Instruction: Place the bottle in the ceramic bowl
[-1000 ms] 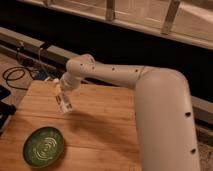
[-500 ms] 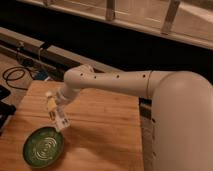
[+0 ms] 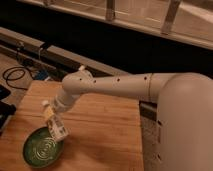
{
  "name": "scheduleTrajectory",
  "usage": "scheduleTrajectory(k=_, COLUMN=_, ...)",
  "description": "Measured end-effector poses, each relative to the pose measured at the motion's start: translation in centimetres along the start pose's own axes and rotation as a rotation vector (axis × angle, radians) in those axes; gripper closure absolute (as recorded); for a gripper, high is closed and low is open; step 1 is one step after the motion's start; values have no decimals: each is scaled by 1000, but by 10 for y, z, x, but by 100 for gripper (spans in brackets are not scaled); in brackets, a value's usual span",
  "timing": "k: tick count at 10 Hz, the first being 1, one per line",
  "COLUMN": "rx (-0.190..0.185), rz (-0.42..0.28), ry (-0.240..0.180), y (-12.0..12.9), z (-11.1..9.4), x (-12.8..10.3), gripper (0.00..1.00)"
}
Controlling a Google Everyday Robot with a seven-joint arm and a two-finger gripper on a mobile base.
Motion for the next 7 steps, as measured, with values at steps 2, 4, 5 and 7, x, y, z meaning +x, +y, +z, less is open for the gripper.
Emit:
scheduleTrajectory(k=2, rx=0, rz=1, ry=1, y=0, z=1, x=0, gripper=100)
scheduleTrajectory(k=4, rx=-7, rz=-7, ry=14, y=-2, z=2, x=-3, gripper=100)
scheduleTrajectory(k=5, rx=-8, rz=-33, ry=47, y=2, z=9, x=-5, gripper=100)
scheduleTrajectory(k=7, rx=-13, rz=-77, ry=116, y=19, z=32, x=1, gripper=100)
